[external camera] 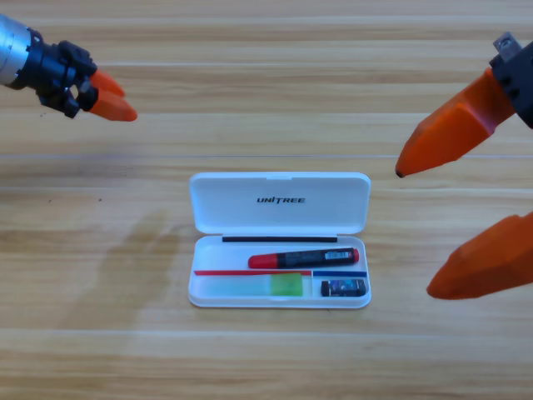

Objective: Clean up eraser and pencils

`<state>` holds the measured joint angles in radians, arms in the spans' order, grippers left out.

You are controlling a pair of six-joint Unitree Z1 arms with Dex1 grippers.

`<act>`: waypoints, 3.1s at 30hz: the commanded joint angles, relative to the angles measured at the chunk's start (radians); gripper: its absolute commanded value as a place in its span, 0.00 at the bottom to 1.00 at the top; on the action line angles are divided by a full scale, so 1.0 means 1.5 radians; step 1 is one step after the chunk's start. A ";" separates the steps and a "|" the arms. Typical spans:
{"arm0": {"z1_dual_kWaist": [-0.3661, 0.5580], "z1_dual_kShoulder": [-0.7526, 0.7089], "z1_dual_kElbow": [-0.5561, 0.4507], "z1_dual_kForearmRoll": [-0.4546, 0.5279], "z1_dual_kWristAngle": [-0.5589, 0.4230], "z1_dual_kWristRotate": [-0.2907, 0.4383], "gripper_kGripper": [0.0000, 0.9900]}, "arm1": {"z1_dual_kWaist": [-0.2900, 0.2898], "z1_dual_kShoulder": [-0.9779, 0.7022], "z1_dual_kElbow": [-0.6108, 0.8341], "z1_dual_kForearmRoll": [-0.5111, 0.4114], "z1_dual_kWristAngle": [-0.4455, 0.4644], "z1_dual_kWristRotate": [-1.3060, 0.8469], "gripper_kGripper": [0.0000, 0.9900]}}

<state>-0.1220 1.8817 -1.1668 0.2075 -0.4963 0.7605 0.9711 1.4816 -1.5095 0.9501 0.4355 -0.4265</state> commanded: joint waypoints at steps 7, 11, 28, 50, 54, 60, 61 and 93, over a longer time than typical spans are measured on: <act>-0.077 0.035 0.028 -0.022 -0.011 -0.012 0.00 | -0.001 0.031 0.021 -0.023 0.012 0.000 0.94; -0.107 0.056 0.026 -0.023 -0.008 -0.006 0.00 | -0.001 0.033 0.021 -0.023 0.012 0.000 0.94; -0.188 0.100 0.013 -0.017 0.040 -0.012 0.00 | 0.001 0.036 0.023 -0.023 0.012 0.001 0.94; -0.248 0.049 -0.036 0.103 0.053 -0.014 0.00 | 0.002 0.044 0.022 -0.023 0.012 0.000 0.94; -0.263 0.036 -0.035 0.117 0.059 -0.015 0.00 | 0.003 0.044 0.022 -0.023 0.012 0.001 0.94; -0.282 0.022 -0.028 0.127 0.083 -0.014 0.00 | 0.004 0.044 0.022 -0.023 0.012 0.001 0.94; -0.287 0.021 -0.026 0.127 0.085 -0.014 0.00 | 0.004 0.044 0.022 -0.023 0.012 0.001 0.94; -0.393 0.077 0.058 0.053 0.144 -0.041 0.00 | 0.011 0.051 0.022 -0.023 0.011 0.001 0.94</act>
<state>-0.6729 1.9340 -1.1112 0.3071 -0.2899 0.7180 0.9714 1.5226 -1.5080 0.9501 0.4356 -0.4265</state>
